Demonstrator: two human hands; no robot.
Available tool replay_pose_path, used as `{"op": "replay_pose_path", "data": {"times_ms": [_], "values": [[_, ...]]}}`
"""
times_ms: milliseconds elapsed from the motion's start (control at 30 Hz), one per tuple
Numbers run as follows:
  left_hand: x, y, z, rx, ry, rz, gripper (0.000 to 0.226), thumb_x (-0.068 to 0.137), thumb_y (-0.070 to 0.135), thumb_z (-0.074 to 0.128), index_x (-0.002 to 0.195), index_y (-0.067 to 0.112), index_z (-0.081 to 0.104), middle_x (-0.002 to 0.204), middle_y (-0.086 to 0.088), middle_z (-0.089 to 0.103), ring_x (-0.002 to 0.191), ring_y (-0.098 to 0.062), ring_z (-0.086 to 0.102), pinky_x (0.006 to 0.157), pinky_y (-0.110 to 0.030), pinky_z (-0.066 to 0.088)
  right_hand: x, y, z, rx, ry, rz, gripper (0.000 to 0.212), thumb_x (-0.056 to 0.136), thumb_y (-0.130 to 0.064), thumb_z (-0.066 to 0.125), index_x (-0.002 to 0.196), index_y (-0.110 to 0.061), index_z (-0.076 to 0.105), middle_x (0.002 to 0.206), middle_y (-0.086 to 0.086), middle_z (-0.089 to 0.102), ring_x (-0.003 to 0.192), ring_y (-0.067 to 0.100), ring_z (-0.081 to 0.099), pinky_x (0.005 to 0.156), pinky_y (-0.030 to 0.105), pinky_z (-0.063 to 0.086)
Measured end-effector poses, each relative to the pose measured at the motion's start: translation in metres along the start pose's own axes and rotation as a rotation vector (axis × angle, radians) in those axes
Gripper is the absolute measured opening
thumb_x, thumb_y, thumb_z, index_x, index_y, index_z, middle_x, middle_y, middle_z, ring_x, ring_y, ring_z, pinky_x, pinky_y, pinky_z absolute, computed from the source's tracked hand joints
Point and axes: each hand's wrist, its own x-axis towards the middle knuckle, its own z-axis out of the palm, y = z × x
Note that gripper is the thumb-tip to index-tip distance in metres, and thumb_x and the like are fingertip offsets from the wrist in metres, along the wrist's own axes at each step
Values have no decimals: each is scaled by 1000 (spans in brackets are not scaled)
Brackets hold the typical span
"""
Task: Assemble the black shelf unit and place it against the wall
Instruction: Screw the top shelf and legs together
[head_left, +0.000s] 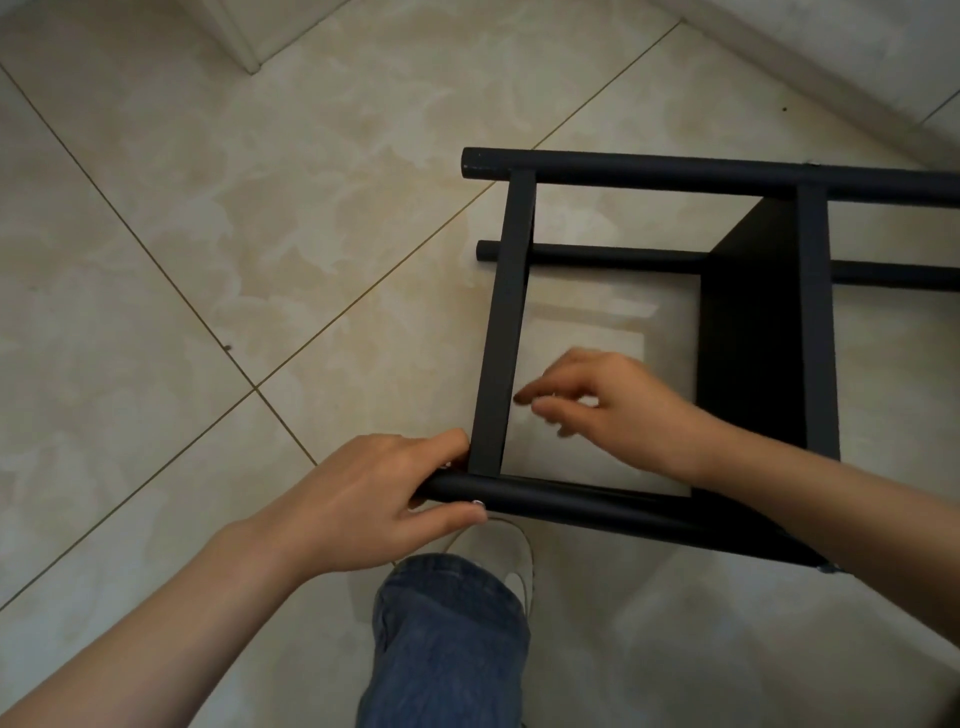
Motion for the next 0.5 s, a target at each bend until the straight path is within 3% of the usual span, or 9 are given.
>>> {"op": "replay_pose_path", "data": {"times_ms": [67,200,300,400,467,500], "values": [[1,0,0,-3,-2,7,29,88,76,36,86,47,35,63,18,47,63,-8,53,52,-15,35,-2,2,8,151,-104,75,26,99,-17,56,121,-18,69,101,-3,69,85,9,69,82,27,59],[0,0,3,-32,-8,-32,30,84,81,36,91,52,36,66,18,50,71,-4,54,52,-16,36,1,-2,19,299,-127,100,22,99,-8,54,113,-9,72,87,-2,72,78,7,71,77,21,59],[0,0,4,-79,16,-123,50,72,93,37,102,53,30,77,17,55,77,-3,55,56,-18,41,2,-7,25,288,-125,71,17,98,-8,57,99,-12,73,86,-1,73,78,8,71,78,22,59],[-1,1,5,-121,52,-150,61,69,93,43,117,71,12,113,36,45,98,6,53,76,-15,49,3,-10,29,250,-123,63,14,95,-8,61,100,-9,75,89,1,75,80,10,71,79,25,59],[-1,2,3,-61,92,-70,80,76,84,47,136,70,-4,136,44,19,116,12,40,89,-7,37,3,-11,31,214,-120,51,14,93,-7,63,98,-9,76,88,0,75,80,9,71,80,25,58],[0,2,2,-8,111,-28,86,79,81,48,145,64,-6,147,37,11,125,13,31,93,-7,31,3,-12,31,188,-124,40,13,92,-8,64,96,-10,76,89,-1,75,80,8,70,80,24,58]]}}
